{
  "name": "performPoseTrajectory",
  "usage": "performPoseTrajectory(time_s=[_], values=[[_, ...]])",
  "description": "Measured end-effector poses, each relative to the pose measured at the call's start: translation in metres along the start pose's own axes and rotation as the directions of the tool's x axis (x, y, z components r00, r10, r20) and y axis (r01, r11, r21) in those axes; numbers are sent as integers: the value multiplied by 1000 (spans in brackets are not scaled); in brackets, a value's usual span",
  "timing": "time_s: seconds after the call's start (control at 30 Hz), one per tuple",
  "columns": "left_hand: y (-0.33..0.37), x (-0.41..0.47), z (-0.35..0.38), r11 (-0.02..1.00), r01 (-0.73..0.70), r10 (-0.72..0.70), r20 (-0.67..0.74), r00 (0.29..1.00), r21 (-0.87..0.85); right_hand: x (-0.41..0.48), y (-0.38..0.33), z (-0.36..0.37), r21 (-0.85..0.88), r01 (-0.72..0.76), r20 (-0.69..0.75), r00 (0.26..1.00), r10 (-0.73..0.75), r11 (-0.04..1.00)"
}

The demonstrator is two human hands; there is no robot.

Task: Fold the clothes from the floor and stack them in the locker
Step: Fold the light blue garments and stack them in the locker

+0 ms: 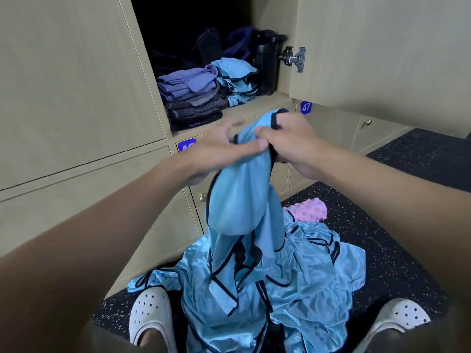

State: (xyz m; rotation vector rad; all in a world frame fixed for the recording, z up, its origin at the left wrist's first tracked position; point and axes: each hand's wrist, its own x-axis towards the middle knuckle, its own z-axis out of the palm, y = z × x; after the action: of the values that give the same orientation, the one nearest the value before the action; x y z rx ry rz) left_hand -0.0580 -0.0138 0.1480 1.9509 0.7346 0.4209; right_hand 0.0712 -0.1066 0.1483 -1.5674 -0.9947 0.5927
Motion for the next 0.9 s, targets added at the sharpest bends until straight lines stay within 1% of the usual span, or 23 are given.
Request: performPoseTrajectory(time_s=[0.07, 0.13, 0.2, 0.23, 0.33, 0.37, 0.4, 0.47, 0.5, 0.53, 0.6, 0.63, 0.7, 0.77, 0.83, 0.9], values=[[-9, -5, 10, 998, 58, -56, 73, 996, -29, 4, -1, -6, 12, -6, -80, 997, 7, 1000], [-11, -4, 17, 997, 49, -47, 33, 998, -60, 8, -1, -11, -1, -15, -136, 991, 15, 1000], [-7, 0, 20, 997, 11, -17, -74, 997, -81, 14, 3, -17, 35, -31, -187, 982, 37, 999], [-3, 4, 20, 994, -6, -9, -141, 990, -110, 14, 5, -18, 24, -31, -201, 979, 35, 999], [10, 15, 16, 969, -79, -8, -349, 937, -235, 12, 14, -19, -128, -11, -198, 980, -15, 992], [16, 17, 13, 961, -109, -5, -408, 913, -256, 12, 18, -16, -151, -15, -204, 979, -16, 988], [22, 19, 10, 952, -140, 3, -453, 891, -270, 11, 19, -14, -176, -13, -221, 975, -27, 984], [32, 21, 6, 936, -179, -3, -516, 857, -302, 5, 15, -8, -256, 23, -295, 950, -101, 966], [35, 23, 4, 929, -186, -18, -542, 840, -320, 1, 13, -6, -281, 52, -303, 943, -140, 958], [38, 24, 2, 923, -194, -30, -564, 825, -333, -4, 11, -5, -280, 91, -280, 944, -172, 956], [42, 26, 0, 913, -215, -37, -596, 802, -347, -15, 8, -1, -223, 134, -148, 974, -170, 966], [43, 27, -1, 908, -224, -39, -603, 797, -355, -18, 10, 0, -214, 133, -83, 985, -154, 968], [47, 26, -1, 895, -225, -58, -601, 797, -384, -19, 17, 6, -230, 104, -27, 993, -113, 968], [48, 25, -3, 873, -220, -93, -591, 801, -436, -14, 23, 10, -212, 49, -67, 996, -65, 976], [46, 25, -3, 848, -226, -106, -572, 813, -479, -9, 25, 11, -184, 35, -140, 988, -61, 982], [43, 25, -4, 832, -223, -116, -553, 825, -508, -6, 25, 12, -127, 38, -175, 983, -60, 991]])
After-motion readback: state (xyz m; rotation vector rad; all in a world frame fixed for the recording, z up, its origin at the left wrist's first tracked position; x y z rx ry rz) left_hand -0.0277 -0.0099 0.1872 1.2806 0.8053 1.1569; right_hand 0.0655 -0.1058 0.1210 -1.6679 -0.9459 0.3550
